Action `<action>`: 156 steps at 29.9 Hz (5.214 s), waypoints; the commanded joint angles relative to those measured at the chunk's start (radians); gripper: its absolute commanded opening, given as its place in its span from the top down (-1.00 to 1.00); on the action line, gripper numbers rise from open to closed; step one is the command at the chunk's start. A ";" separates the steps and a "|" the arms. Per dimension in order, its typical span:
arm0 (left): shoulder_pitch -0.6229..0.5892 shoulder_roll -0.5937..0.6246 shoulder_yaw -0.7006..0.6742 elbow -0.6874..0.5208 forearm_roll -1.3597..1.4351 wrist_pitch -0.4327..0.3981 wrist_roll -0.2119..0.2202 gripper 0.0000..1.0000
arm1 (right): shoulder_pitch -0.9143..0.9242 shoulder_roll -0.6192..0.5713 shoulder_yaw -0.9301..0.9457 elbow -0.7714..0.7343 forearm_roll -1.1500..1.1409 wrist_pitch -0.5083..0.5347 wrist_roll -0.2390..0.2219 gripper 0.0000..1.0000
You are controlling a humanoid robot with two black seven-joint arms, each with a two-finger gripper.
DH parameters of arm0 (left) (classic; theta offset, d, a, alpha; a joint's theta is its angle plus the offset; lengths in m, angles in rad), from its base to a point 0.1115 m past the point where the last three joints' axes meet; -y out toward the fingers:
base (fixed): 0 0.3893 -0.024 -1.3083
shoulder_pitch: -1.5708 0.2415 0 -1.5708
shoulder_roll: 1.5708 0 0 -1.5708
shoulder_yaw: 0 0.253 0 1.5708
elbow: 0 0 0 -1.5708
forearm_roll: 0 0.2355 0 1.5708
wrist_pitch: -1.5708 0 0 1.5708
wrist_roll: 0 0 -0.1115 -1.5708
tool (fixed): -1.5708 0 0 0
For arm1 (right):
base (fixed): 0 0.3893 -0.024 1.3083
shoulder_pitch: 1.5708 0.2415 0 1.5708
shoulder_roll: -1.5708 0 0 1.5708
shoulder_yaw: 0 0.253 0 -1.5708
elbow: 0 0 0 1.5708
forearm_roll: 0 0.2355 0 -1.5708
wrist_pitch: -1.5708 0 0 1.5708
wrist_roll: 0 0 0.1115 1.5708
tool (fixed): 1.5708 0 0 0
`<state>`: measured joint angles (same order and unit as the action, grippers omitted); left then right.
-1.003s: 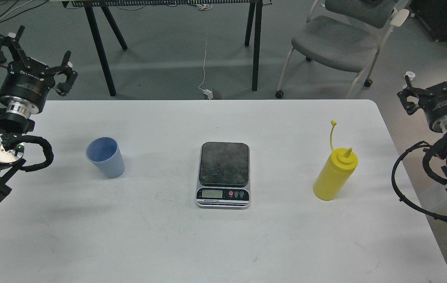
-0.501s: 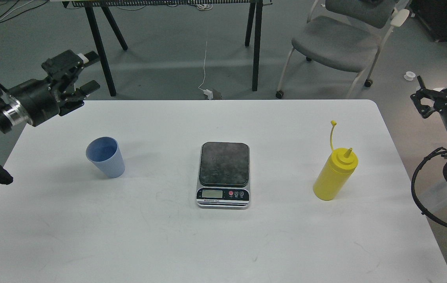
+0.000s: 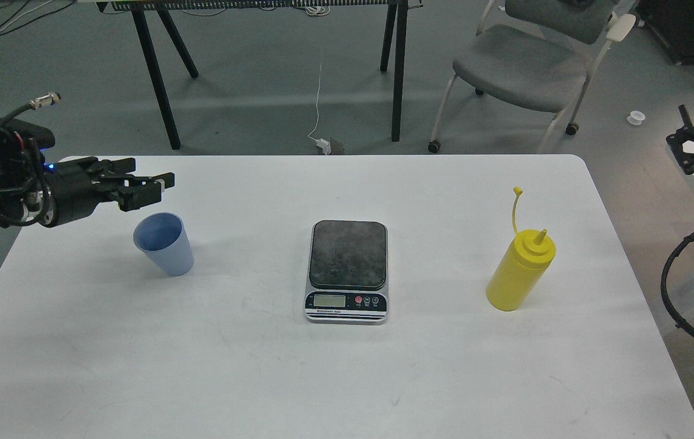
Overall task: Pour seasoning into cup on scale with both arms
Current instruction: 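Close the left gripper around the light-blue cup, then lift the cup with the left gripper and place it on the scale, then release the cup and raise the left arm away from the scale, then reach the right gripper to the yellow squeeze bottle and grasp it, then lift the yellow bottle high with the right gripper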
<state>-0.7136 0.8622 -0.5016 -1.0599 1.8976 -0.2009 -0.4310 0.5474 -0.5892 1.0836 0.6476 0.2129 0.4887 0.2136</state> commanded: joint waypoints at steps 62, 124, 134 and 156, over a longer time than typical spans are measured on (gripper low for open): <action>-0.412 -0.649 0.408 0.241 -0.006 -0.172 0.081 0.80 | -0.098 -0.020 0.084 -0.066 0.008 0.000 0.049 -0.99; -0.267 -0.551 -0.178 0.302 -1.847 -0.057 0.086 -0.99 | -0.663 0.322 -0.045 0.477 0.167 0.000 -0.056 -0.99; -0.264 -0.551 -0.173 0.304 -1.841 -0.052 0.087 -0.99 | -0.558 0.414 -0.066 0.360 0.167 0.000 -0.056 -0.99; -0.264 -0.545 -0.178 0.304 -1.838 -0.060 0.081 -0.99 | -0.339 0.407 -0.022 0.237 0.080 0.000 0.039 0.11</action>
<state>-0.9773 0.3119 -0.6750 -0.7562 0.0599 -0.2602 -0.3489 0.1730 -0.1456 1.0319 0.8853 0.3370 0.4887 0.2456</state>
